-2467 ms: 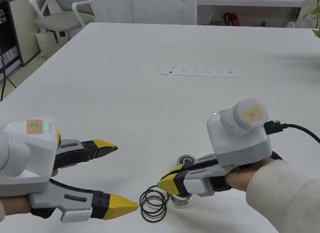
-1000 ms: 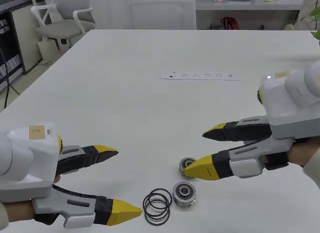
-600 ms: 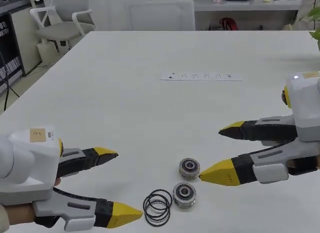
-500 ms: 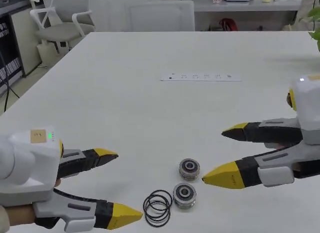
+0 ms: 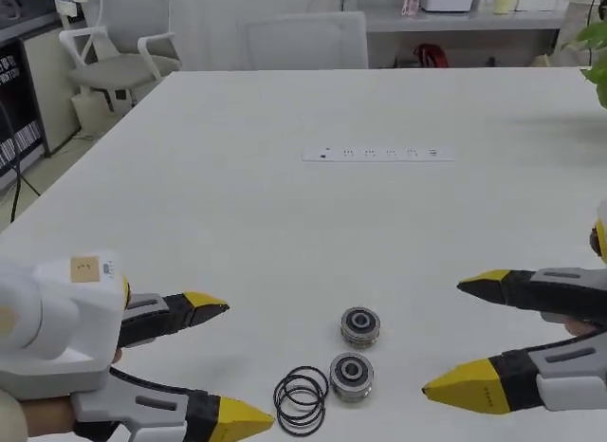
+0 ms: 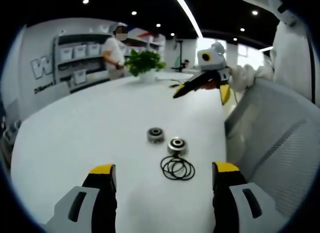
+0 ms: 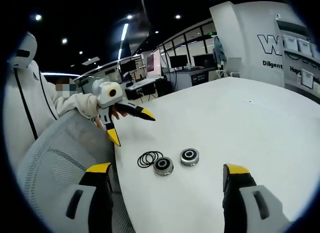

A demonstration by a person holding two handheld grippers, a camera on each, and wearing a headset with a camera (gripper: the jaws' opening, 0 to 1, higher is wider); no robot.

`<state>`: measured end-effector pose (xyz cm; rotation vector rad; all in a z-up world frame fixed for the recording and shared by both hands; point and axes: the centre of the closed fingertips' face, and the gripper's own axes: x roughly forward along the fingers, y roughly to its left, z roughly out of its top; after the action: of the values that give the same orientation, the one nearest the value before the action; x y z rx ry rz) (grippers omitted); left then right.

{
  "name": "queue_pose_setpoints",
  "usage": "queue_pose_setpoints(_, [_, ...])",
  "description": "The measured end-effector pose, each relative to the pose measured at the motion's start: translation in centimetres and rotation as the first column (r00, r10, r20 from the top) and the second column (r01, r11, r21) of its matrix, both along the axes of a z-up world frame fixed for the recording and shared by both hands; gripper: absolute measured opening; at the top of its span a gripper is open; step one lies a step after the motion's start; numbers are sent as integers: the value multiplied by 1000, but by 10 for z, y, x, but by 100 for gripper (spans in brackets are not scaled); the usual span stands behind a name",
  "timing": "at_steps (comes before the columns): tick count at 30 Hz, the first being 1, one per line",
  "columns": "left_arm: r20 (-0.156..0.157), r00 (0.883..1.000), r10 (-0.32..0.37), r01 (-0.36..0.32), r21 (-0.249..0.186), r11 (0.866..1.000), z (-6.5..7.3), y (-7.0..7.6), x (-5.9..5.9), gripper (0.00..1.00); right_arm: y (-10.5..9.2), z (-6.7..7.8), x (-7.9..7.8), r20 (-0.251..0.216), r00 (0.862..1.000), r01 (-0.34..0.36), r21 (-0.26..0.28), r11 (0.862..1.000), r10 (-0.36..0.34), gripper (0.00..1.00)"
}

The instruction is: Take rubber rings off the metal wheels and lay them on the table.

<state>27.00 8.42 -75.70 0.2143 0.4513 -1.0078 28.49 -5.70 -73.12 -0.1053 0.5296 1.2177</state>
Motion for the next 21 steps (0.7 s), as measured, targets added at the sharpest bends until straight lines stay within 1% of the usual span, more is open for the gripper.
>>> queue_pose_setpoints(3, [-2,1000,-10,10,0,1000,-1,-2,-1,80,-3,-8,-3,-18,1000,6,0,1000,-6,87])
queue_pose_setpoints(5, [-5,1000,-19,19,8,1000,-2,-3,-2,80,-4,-14,-4,-36,999,13,-2,1000,-13,88])
queue_pose_setpoints(9, [-5,1000,-26,26,25,999,-4,-4,-4,80,-4,-21,-9,-50,999,8,-4,1000,-9,88])
queue_pose_setpoints(14, [-15,999,-31,32,27,999,-6,-6,-6,79,-3,-33,-20,-79,997,-16,-29,999,14,88])
queue_pose_setpoints(19, [-25,999,-39,39,23,999,-10,-8,-7,79,-3,-40,-26,-88,996,-27,-48,998,23,88])
queue_pose_setpoints(21, [-29,999,-37,37,18,999,-10,-8,-7,79,-2,-45,-30,-95,995,-46,-67,997,40,88])
